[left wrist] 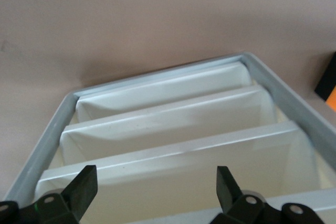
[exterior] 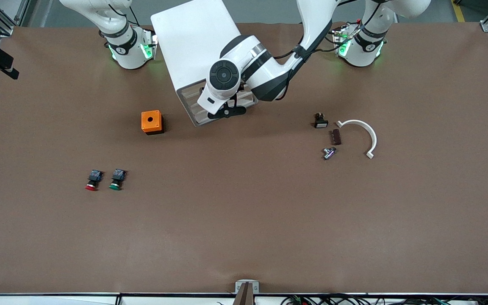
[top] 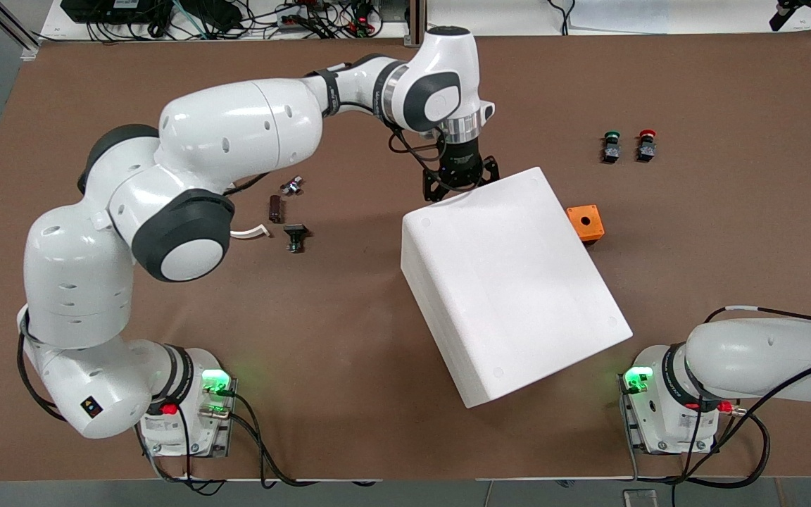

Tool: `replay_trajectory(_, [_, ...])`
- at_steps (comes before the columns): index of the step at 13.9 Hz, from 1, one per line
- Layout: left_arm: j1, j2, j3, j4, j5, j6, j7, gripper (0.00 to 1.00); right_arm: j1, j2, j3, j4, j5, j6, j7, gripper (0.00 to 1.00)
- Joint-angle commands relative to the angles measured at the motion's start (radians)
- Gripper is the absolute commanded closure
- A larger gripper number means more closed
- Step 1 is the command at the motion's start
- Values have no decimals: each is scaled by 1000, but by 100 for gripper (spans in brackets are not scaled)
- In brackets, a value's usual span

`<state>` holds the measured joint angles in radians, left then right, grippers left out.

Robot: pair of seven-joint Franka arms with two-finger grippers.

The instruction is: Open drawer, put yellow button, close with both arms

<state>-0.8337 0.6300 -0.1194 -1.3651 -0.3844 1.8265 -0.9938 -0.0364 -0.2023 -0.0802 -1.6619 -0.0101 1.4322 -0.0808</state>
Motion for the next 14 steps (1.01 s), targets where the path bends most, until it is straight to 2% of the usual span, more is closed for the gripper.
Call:
replay_trajectory(1, [70,-61,-5,-12,-17,-4,11,0,-39,-22,5,-16,24,-9,-17,0])
replay_trajectory(6, [208,-130,-5,-12,13,-7,7,0,-39,-20,8,-16,24,-3,-28,0])
replay_trajectory(9, [289,-171,-5,-14,16,-108,7,0,-37,-20,11,-16,24,-4,-30,0])
replay_trajectory(14, [344,-185,-5,-12,56,-148,15,0,-37,-20,13,-16,24,-6,-31,0])
